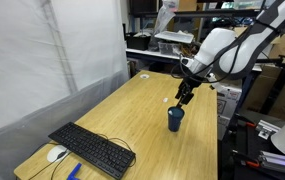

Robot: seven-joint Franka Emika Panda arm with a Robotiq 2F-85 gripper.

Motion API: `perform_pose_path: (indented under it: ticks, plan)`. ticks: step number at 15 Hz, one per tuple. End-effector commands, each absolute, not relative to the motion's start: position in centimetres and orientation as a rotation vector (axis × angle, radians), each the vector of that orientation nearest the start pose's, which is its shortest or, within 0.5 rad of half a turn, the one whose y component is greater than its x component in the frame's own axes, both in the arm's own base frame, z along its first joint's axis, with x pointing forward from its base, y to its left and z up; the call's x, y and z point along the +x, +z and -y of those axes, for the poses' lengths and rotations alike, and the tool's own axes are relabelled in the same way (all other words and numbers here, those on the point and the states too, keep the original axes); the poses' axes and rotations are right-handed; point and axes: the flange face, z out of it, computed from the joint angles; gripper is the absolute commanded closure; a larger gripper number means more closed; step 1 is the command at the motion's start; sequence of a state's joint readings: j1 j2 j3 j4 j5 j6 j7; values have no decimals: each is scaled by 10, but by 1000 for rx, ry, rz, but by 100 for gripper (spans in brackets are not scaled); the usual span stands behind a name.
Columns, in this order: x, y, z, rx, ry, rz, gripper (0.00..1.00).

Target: Remove the marker from the cup and put it on the table

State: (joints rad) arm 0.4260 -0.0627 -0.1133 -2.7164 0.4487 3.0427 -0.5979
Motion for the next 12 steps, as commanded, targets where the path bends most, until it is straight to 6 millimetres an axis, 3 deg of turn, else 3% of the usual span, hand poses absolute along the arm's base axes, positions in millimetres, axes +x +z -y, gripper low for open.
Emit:
perform_pose_path:
  ticks: [1,6,7,10,11,12]
  plan:
    - [432,283,-104,-2895,-606,709,50]
    - [439,267,-94,-2884,-563,694,85]
    - [440,263,-93,-2878,-553,693,76]
    - [446,249,-88,-2867,-518,691,66]
    - [448,244,-87,-2862,-511,693,67]
    - [450,239,-85,-2861,-501,692,60]
